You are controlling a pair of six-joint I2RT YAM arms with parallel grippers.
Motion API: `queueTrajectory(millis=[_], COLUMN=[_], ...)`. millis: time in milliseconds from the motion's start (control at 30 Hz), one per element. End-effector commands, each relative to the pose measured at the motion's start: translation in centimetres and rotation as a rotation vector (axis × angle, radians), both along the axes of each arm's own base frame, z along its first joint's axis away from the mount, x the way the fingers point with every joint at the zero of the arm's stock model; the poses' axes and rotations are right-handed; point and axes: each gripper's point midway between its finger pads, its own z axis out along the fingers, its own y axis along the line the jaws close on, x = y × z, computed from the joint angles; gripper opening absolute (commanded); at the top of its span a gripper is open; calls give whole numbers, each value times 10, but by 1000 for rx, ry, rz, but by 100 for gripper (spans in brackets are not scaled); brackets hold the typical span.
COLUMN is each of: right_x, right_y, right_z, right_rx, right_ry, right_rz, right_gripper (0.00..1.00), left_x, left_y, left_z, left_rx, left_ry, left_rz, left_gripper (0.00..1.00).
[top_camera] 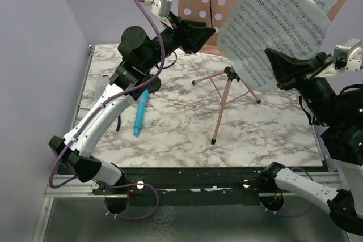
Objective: Set up the instrument practice props
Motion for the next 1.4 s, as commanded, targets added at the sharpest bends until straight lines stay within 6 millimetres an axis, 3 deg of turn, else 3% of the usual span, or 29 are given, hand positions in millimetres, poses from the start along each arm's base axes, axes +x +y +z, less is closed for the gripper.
queueTrajectory(millis=[0, 400, 867, 1367], right_x=[5, 22, 38, 58], right_y=[0, 6, 17, 33], right_z=[7, 13, 22, 27], right_rx=[-8, 0, -7, -15], right_ry=[-12, -10, 10, 22], right_rz=[-23, -50, -59, -54], right_gripper=[0, 0, 0, 1], left_x=[-5, -7, -8, -21], left_y=[-6, -13, -5, -1], left_z=[15, 12, 10, 15], left_rx=[-27, -28, -37, -64], left_ry=[-38, -35, -38, -112], left_rz=[-26, -42, -7, -21], left_gripper=[47, 25, 0, 0])
